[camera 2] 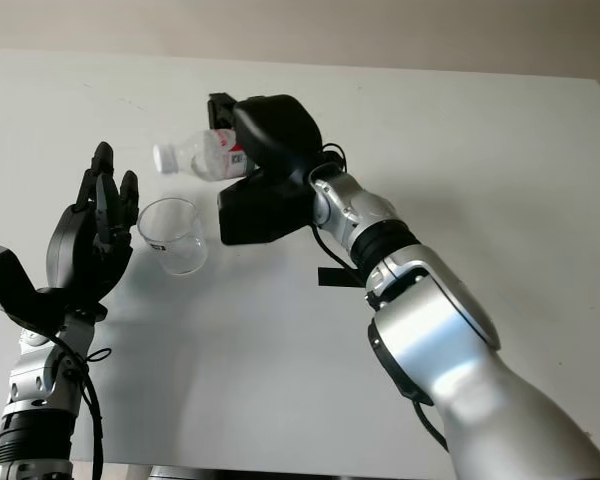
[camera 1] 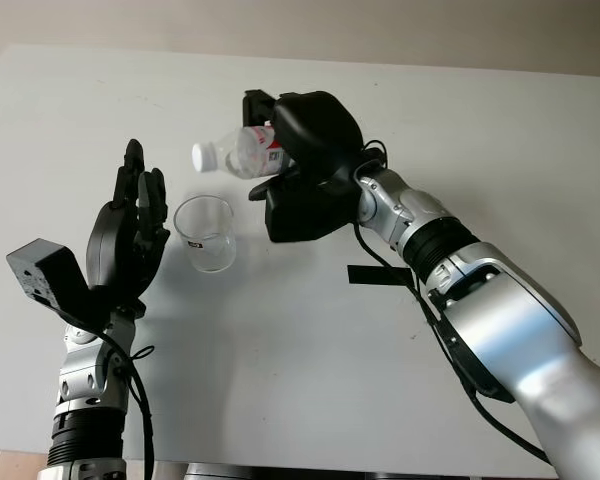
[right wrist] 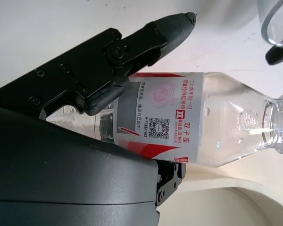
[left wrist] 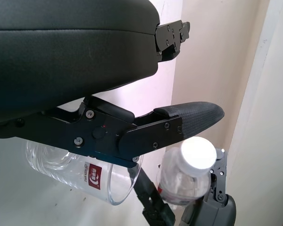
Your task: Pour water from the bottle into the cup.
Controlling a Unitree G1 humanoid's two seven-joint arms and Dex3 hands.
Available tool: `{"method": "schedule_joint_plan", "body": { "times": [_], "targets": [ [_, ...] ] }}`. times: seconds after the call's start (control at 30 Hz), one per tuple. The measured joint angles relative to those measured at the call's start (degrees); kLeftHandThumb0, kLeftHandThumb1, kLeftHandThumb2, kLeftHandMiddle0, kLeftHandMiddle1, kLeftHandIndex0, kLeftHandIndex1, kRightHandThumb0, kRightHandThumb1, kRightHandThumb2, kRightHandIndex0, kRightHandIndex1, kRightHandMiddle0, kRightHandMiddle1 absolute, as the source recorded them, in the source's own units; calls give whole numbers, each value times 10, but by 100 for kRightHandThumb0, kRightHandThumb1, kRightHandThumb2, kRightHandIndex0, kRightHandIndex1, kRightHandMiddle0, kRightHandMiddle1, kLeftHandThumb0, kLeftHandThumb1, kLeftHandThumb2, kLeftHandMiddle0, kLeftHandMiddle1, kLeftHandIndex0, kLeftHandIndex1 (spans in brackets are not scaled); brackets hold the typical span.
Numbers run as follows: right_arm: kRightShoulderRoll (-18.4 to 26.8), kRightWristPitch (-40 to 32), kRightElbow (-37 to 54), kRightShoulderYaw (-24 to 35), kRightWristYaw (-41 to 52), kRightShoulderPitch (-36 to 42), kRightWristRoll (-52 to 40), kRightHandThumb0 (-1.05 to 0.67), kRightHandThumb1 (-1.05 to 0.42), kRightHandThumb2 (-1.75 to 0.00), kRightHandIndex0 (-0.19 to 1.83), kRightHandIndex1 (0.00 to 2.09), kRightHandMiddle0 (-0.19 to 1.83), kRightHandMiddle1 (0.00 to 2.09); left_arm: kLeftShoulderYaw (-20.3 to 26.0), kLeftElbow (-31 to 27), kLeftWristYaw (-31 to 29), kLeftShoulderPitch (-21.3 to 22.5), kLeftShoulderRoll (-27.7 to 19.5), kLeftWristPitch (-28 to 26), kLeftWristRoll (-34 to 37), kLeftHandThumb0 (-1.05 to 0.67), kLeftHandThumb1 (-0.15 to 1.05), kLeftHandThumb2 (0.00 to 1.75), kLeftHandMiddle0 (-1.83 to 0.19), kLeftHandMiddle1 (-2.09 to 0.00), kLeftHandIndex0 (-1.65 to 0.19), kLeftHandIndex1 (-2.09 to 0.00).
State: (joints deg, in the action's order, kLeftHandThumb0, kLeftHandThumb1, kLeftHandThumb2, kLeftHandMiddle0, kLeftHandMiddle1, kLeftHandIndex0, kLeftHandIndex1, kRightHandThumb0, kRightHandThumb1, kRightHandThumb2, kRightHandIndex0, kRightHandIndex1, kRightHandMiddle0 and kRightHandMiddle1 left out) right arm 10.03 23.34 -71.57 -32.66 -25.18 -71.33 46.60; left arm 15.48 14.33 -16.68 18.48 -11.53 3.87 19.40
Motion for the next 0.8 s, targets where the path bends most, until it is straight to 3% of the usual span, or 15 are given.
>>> {"method": "schedule_joint_plan", "body": {
  "times": [0.3,0.53,0.67,0.7,0.77,0.8],
  "targets": [
    [18,6,-14,-65,-91,-15,71,-23,-105,-20,111,209,62,209,0,0,0,0,1,0,2,-75,105,67,19,0,19,0],
    [30,13,-24,-100,-146,-28,107,-22,-105,-30,114,209,73,209,0,0,0,0,1,0,2,-75,105,67,19,0,19,0],
    [34,2,-26,-134,-176,-40,143,-28,-105,-18,114,209,73,209,0,0,3,0,1,0,1,-76,105,67,19,0,19,0],
    [34,-3,-26,-143,-181,-44,152,-33,-102,-12,111,209,46,201,0,0,4,0,1,0,1,-76,105,67,19,0,19,0],
    [34,-10,-26,-154,-191,-49,164,-37,-98,-7,109,209,36,185,-1,0,4,0,1,0,1,-76,105,67,19,0,19,0],
    [35,-13,-27,-157,-195,-51,166,-37,-98,-6,109,209,36,193,-1,0,4,0,1,0,1,-76,105,67,19,0,19,0]
  ]
}}
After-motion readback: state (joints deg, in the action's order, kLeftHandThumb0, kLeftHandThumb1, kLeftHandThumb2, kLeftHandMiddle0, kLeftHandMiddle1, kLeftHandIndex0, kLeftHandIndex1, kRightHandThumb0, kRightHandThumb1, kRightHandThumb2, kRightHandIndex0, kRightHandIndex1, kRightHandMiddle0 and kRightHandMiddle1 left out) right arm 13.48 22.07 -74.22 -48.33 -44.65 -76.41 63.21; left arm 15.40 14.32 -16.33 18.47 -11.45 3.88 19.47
